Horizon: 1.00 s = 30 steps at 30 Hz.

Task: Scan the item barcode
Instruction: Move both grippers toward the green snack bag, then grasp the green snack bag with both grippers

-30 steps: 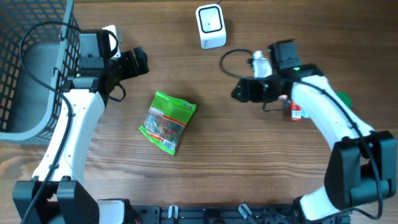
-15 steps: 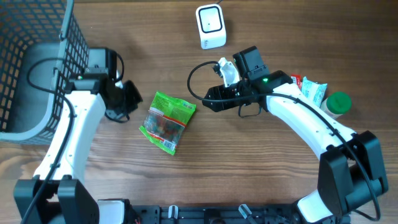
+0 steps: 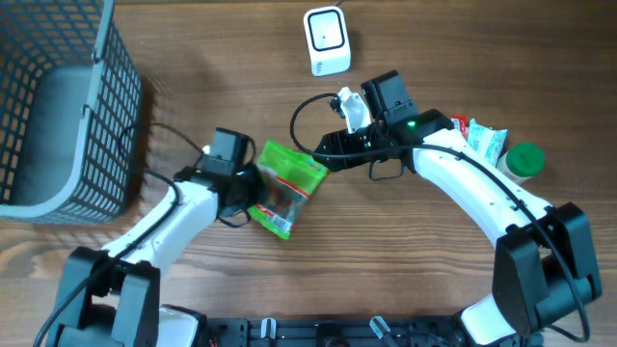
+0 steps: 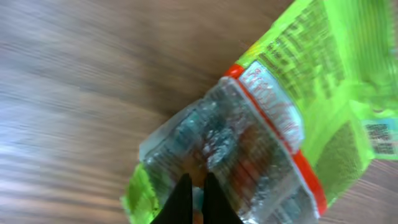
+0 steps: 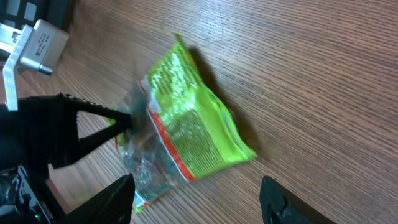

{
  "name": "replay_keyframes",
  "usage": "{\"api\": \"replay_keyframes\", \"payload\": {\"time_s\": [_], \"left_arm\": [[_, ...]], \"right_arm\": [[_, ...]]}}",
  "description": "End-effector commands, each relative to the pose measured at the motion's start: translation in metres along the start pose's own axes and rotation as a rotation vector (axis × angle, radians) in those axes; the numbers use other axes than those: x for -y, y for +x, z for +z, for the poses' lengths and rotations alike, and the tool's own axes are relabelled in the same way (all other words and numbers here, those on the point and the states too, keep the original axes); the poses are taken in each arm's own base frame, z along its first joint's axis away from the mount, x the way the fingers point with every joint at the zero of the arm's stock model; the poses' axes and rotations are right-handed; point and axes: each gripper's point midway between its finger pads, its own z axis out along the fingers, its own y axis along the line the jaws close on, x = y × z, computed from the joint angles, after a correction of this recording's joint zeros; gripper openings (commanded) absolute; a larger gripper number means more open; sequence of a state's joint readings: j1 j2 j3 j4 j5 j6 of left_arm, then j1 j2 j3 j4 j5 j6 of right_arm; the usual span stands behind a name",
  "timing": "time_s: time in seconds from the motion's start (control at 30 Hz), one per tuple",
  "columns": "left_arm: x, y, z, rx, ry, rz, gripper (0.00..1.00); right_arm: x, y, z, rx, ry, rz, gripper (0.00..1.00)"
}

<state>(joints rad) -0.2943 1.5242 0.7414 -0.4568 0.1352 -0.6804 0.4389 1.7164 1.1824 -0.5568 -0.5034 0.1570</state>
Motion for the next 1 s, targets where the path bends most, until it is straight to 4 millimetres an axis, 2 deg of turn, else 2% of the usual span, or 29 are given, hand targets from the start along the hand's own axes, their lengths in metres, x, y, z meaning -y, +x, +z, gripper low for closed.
{"api": "replay_keyframes", "payload": {"time_s": [0.0,0.07,0.13,0.2,0.23,0.27,0.3,0.33,0.43,0.47,0.57,0.67,0.73,0.77,0.83,0.9,0.97], "left_arm": [[0.035,0.011,0.005,0.025,0.079,0.092,0.04],[0.064,0.015,0.003,0.063,0.155,0.159,0.04],[0.090,0.011,-0.003,0.112,0.230,0.199,0.04],[0.097,-0.006,-0.021,0.152,0.220,0.185,0.04],[0.092,-0.018,-0.034,0.176,0.170,0.162,0.04],[0.078,-0.032,-0.048,0.199,0.089,0.129,0.04],[0.060,-0.037,-0.057,0.187,0.004,0.096,0.04],[0.038,-0.034,-0.060,0.146,-0.067,0.063,0.04],[-0.023,-0.006,-0.056,-0.030,-0.270,-0.020,0.04],[-0.035,0.004,-0.051,-0.086,-0.323,-0.027,0.04],[-0.042,0.024,-0.026,-0.205,-0.356,-0.036,0.04],[-0.021,0.024,0.007,-0.235,-0.266,-0.026,0.04],[0.008,0.022,0.021,-0.217,-0.155,0.010,0.04],[0.022,0.022,0.024,-0.198,-0.114,0.040,0.04],[0.038,0.023,0.027,-0.174,-0.077,0.083,0.04],[0.045,0.026,0.029,-0.163,-0.065,0.111,0.04],[0.045,0.025,0.029,-0.157,-0.071,0.112,0.04]], "right_arm": [[0.019,0.010,-0.002,-0.026,0.113,0.020,0.65],[0.032,0.017,-0.004,-0.053,0.183,0.031,0.66],[0.032,0.022,-0.004,-0.071,0.185,0.015,0.66],[0.033,0.024,-0.004,-0.083,0.187,0.017,0.66],[0.032,0.025,-0.004,-0.084,0.187,0.007,0.66],[0.032,0.024,-0.004,-0.085,0.186,-0.005,0.66],[0.032,0.024,-0.004,-0.084,0.186,-0.005,0.66],[0.032,0.024,-0.004,-0.082,0.186,-0.006,0.66],[0.032,0.017,-0.004,-0.056,0.182,-0.018,0.66],[0.031,0.013,-0.003,-0.041,0.180,-0.023,0.67],[0.031,0.010,-0.003,-0.029,0.179,-0.028,0.68],[0.031,0.010,-0.003,-0.028,0.179,-0.031,0.68],[0.031,0.011,-0.003,-0.035,0.180,-0.028,0.69],[0.032,0.014,-0.003,-0.044,0.182,-0.026,0.72],[0.036,0.018,-0.005,-0.058,0.209,-0.018,0.72],[0.041,0.027,-0.006,-0.092,0.235,-0.002,0.73],[0.043,0.035,-0.006,-0.116,0.242,0.035,0.75]]}}
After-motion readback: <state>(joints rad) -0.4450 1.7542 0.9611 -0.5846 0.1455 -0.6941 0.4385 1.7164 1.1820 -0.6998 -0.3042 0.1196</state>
